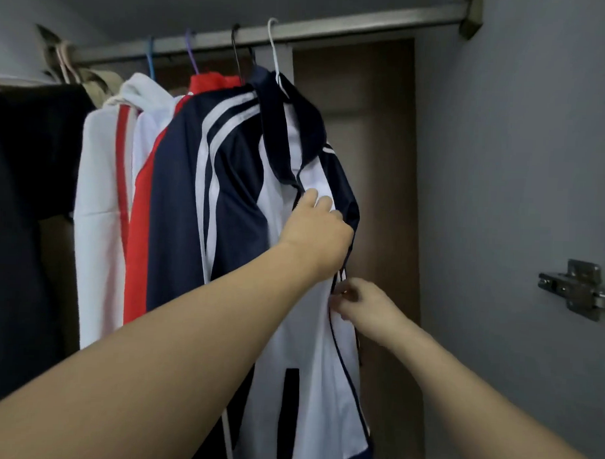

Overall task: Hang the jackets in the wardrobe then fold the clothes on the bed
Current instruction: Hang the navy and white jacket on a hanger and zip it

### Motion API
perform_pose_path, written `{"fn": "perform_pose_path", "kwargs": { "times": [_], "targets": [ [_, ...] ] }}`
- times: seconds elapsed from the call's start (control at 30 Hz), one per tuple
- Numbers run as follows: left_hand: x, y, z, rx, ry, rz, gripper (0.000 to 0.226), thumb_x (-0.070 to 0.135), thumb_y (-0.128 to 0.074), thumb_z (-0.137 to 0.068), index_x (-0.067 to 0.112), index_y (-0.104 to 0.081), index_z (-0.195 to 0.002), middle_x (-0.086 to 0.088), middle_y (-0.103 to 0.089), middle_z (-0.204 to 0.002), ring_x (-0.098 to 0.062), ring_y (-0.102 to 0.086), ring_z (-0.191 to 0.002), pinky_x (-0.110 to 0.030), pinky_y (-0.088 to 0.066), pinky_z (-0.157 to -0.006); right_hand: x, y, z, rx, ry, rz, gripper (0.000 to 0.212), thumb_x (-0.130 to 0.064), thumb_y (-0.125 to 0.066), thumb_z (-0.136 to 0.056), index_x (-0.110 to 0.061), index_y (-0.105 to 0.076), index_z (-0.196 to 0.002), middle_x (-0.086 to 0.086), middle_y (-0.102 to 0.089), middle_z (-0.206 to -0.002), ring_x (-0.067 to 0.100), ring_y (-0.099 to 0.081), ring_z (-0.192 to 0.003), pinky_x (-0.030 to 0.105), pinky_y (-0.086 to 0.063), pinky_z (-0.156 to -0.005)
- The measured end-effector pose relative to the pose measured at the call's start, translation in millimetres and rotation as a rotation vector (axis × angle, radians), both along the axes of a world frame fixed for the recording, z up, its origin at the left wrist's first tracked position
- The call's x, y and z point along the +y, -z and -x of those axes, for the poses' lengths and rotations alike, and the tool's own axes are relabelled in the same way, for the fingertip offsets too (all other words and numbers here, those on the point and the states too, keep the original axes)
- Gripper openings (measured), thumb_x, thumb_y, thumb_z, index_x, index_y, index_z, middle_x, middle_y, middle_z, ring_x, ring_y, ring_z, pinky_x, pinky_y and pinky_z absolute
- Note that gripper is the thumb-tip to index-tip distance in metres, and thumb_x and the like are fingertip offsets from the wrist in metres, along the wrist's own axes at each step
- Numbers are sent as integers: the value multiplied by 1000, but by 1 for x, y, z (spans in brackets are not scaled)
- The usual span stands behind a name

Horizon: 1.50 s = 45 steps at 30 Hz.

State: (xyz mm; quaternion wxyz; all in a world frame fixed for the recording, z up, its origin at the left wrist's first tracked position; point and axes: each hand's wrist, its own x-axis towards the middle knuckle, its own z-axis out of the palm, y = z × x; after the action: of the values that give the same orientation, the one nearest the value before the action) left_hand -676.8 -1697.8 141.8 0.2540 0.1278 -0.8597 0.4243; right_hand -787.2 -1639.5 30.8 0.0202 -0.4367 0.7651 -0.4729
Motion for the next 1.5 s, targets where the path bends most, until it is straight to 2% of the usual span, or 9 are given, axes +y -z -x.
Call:
{"fn": "perform_pose_path", "kwargs": {
  "times": [0.1,0.27,0.47,0.67,0.77,1.13,1.3,1.37,1.5],
  "targets": [
    [3,-18,2,47,-9,41,25,10,-42,-88,18,-62,-101,-2,-36,-86,-25,-31,-90,-43,-23,-105,-13,-27,-4,135,83,-89,22,-19,-54,-90,-14,-56,-68,7,-67,-76,27,-65,-74,36,-53,-64],
    [-7,-58,0,236,-29,65,22,11,-45,-87,17,-62,-100,-4,-39,-91,-25,-31,-92,-43,-25,-101,-14,-63,2,126,71,-559,10,-12,-56,-89,-6,-63,-92,6,-62,-83,17,-57,-68,27,-50,-62],
    [-19,-92,9,128,48,182,25,18,-42,-92,17,-61,-108,-2,-45,-95,-25,-33,-89,-37,-22,-83,-26,-125,-8,54,-14,36,21,-9,-46,-85,8,-58,-90,9,-51,-77,20,-44,-68,30,-33,-60],
    [-30,-132,13,107,-15,159,27,23,-48,-92,22,-64,-113,-4,-57,-115,-27,-46,-105,-40,-27,-88,-38,-156,0,96,-2,182,28,-22,-55,-84,5,-51,-79,11,-49,-70,27,-45,-63,40,-37,-59],
    [-36,-148,15,89,-37,127,22,28,-48,-93,24,-64,-108,-3,-60,-116,-27,-49,-108,-39,-25,-84,-39,-168,7,111,-58,172,33,-36,-61,-87,-12,-42,-73,2,-37,-66,16,-33,-59,31,-27,-55],
    [-44,-184,25,283,-59,86,19,25,-50,-90,22,-65,-101,-1,-62,-109,-28,-48,-105,-42,-25,-87,-38,-177,25,225,113,-272,29,-33,-69,-82,-15,-49,-69,0,-53,-67,15,-52,-57,23,-37,-47],
    [-39,-205,25,176,-9,77,9,23,-50,-87,24,-52,-79,4,-49,-79,-21,-42,-80,-40,-23,-82,-44,-209,21,259,141,103,34,-33,-62,-89,-16,-50,-62,0,-52,-65,21,-52,-65,26,-32,-49],
    [-36,-213,22,128,-68,134,20,22,-51,-86,20,-43,-67,4,-43,-67,-19,-39,-66,-41,-24,-85,-46,-207,22,253,174,75,40,-29,-62,-88,-16,-44,-56,0,-46,-58,20,-46,-57,26,-29,-48],
    [-32,-237,11,231,-145,77,7,28,-56,-84,23,-57,-80,0,-59,-86,-25,-52,-93,-49,-23,-101,-47,-193,26,187,182,-76,37,-21,-62,-83,-16,-34,-58,0,-37,-57,20,-38,-57,27,-27,-53]
  ]
}}
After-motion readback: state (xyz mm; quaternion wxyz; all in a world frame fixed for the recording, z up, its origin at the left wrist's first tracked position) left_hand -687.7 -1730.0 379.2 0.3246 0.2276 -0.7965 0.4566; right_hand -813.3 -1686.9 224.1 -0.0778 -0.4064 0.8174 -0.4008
